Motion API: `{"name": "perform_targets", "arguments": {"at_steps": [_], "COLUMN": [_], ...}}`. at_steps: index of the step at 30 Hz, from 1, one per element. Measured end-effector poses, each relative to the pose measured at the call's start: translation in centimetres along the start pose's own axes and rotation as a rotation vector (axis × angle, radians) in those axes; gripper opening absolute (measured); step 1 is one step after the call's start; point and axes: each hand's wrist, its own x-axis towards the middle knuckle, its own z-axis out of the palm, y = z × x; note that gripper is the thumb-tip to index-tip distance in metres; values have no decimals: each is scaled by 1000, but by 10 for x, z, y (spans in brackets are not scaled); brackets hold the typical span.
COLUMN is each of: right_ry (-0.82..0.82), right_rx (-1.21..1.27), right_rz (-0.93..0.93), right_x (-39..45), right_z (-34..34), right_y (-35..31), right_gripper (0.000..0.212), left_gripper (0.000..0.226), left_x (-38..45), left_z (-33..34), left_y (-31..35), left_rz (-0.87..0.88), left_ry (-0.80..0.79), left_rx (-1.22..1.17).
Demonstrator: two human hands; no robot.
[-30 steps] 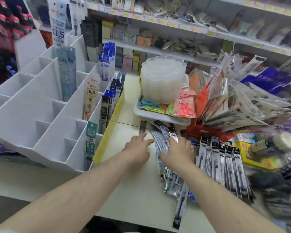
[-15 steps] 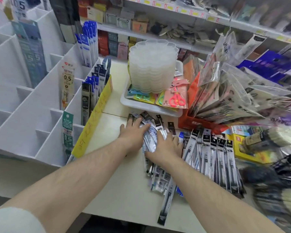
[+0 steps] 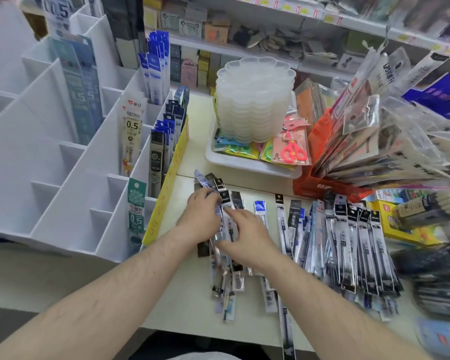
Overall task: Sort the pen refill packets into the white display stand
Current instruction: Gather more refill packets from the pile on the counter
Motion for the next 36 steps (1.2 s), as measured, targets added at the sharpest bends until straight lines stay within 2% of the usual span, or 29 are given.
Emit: {"name": "perform_targets", "arguments": {"at_steps": [3, 4, 6, 8, 10, 13, 16, 19, 22, 25, 29, 33, 36], "right_ry": [185, 212, 240, 251, 199, 117, 76, 55, 53, 125, 227, 228, 217], "right_rx": [55, 16, -80, -126, -168, -271, -358, -369, -415, -445, -490, -519, -497], "right_rz": [72, 90, 117, 172, 230, 234, 207, 176, 172, 210, 275, 322, 343], "right_x": [-16, -23, -37, -49, -55, -61, -58, -50, -45, -40, -26, -15, -12], "right_z": [-4, -3, 3, 13, 26, 43, 42, 29, 12, 0, -8, -14, -14], "right_y": [13, 17, 22, 17, 9, 5, 13, 28, 43, 53, 59, 55, 53], "right_gripper": [60, 54, 50, 64, 94, 123, 129, 122, 100, 74, 51, 45, 48], "left_gripper": [52, 59, 87, 116, 127, 124, 114, 114, 113, 105, 99, 104, 130], "left_x": [-6, -7, -5, 1, 7, 13, 15, 16, 14, 10, 1, -7, -12], "left_z": [-5, -5, -2, 4, 10, 10, 2, -10, -17, -18, -16, -16, -13], "left_y": [-1, 1, 8, 19, 29, 33, 25, 12, 5, 2, -3, -1, 1], "left_rz": [-98, -154, -265, -335, -347, -320, -293, -264, -240, -189, -118, -152, -260], "left_ry": [83, 84, 28, -32, -61, -84, -66, -70, -95, -110, -137, -117, -94], "left_rx": [91, 135, 229, 280, 285, 268, 213, 191, 195, 190, 211, 321, 451]}}
